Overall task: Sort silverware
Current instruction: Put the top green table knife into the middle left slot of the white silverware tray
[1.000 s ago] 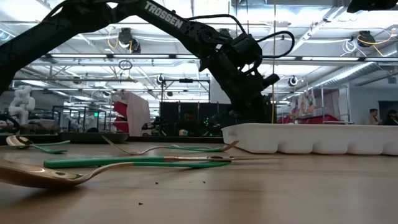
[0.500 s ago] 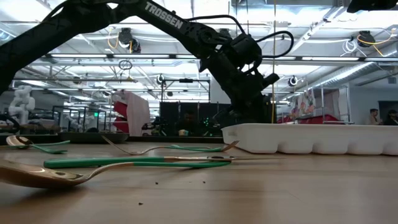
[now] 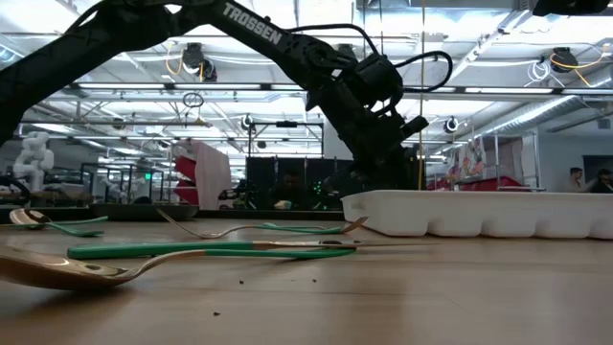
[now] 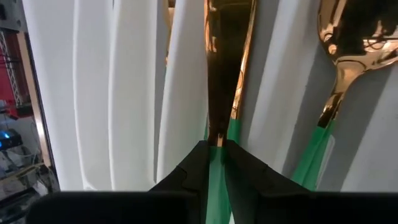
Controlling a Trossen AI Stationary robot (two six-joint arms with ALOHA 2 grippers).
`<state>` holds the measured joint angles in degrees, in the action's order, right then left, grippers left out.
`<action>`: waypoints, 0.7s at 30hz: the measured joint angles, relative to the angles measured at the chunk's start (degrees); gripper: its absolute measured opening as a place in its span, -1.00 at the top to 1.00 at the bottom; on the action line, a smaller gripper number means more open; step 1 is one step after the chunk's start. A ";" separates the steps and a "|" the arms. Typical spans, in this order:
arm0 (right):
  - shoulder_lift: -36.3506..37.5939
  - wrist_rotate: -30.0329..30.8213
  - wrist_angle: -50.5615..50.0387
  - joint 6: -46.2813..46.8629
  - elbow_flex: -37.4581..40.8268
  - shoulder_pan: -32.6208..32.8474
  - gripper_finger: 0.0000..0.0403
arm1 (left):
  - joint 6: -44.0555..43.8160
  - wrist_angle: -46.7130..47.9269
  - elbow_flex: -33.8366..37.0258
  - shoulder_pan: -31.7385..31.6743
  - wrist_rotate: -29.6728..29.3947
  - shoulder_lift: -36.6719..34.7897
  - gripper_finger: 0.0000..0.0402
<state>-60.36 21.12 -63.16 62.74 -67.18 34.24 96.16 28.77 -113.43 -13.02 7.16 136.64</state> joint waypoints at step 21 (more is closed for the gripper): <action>0.00 -0.01 1.14 1.04 0.00 -0.02 0.00 | -4.43 -0.31 0.00 0.15 -4.22 -0.10 0.72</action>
<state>-60.36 21.11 -62.01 63.78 -67.18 34.22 91.73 28.47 -113.43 -12.86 2.94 136.54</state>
